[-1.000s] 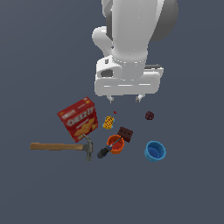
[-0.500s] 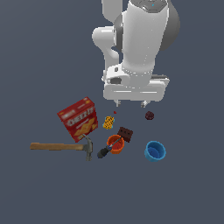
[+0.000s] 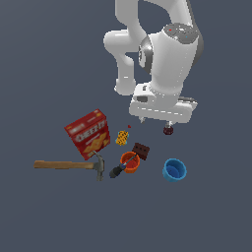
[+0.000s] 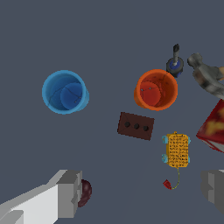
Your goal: Pick up a designated object from a clutter of objects.
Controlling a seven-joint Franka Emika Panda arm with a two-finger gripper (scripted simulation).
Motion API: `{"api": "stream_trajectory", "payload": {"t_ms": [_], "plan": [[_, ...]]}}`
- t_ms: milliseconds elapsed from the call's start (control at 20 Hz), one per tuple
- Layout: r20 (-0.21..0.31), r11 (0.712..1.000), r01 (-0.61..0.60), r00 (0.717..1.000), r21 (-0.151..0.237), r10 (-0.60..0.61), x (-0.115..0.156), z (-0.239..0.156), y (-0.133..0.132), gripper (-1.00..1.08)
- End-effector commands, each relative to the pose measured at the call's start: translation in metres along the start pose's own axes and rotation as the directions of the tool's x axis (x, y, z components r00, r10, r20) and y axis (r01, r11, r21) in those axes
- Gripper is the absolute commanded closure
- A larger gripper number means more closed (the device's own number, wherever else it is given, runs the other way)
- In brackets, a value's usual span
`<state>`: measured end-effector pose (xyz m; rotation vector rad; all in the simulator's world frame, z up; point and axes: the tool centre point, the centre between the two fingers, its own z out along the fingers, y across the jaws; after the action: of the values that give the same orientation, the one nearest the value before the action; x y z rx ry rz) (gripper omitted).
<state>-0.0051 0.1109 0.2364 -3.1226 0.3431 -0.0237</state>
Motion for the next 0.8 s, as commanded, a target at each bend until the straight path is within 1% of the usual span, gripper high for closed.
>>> {"api": "stream_trajectory", "payload": {"t_ms": [0,350,750], "plan": [[0.0,0.999,-0.042,0.999,-0.002,0.042,-0.007,0.011,-0.009,-0.92],[-0.001,0.988,-0.153,0.988,-0.006,0.153,-0.028,0.042,-0.031,-0.92],[-0.001,0.961,-0.277,0.961,-0.009,0.277,-0.056,0.075,-0.054,-0.92]]}}
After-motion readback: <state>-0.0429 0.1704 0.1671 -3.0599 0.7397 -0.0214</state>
